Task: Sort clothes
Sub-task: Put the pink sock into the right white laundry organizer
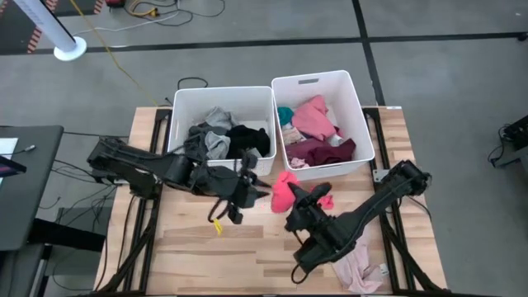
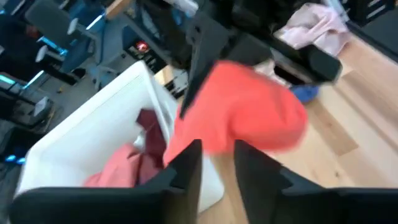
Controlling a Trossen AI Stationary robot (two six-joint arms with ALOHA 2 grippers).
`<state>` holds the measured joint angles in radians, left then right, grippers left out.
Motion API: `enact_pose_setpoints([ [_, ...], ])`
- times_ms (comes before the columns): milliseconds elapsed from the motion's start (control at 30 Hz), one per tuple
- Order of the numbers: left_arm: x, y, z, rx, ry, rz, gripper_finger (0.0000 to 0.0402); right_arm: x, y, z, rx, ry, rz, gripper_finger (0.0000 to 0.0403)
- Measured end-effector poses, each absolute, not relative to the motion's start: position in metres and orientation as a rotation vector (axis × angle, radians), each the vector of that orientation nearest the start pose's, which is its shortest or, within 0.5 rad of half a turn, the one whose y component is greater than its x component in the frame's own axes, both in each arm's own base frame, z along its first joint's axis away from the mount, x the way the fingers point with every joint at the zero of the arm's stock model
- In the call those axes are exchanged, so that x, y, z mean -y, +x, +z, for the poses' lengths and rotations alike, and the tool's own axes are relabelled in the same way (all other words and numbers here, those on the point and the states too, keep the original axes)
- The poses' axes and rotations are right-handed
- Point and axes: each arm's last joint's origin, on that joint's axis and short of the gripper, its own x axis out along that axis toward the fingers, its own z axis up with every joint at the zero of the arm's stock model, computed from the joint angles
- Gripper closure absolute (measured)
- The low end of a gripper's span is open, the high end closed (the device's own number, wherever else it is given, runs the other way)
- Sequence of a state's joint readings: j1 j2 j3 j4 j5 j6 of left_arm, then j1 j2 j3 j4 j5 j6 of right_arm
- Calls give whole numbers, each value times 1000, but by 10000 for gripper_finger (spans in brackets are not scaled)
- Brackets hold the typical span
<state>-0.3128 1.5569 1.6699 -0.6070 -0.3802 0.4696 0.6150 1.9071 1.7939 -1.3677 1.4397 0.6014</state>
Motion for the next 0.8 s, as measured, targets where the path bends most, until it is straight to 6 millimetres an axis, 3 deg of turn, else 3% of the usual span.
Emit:
enact_pose_setpoints([
  [167,84,298,426,-485,587,-3,251,-160,304,341,-534,-690,-860,401],
  [333,79,280,426,-568,529,-10,222,-122,292,369,-582,-570,-896,402],
  [567,89,275,399,-703,485,-140,219,-64,277,398,-676,-412,-947,402],
  [800,103,277,359,-774,491,-180,219,-12,270,408,-807,-319,-988,402],
])
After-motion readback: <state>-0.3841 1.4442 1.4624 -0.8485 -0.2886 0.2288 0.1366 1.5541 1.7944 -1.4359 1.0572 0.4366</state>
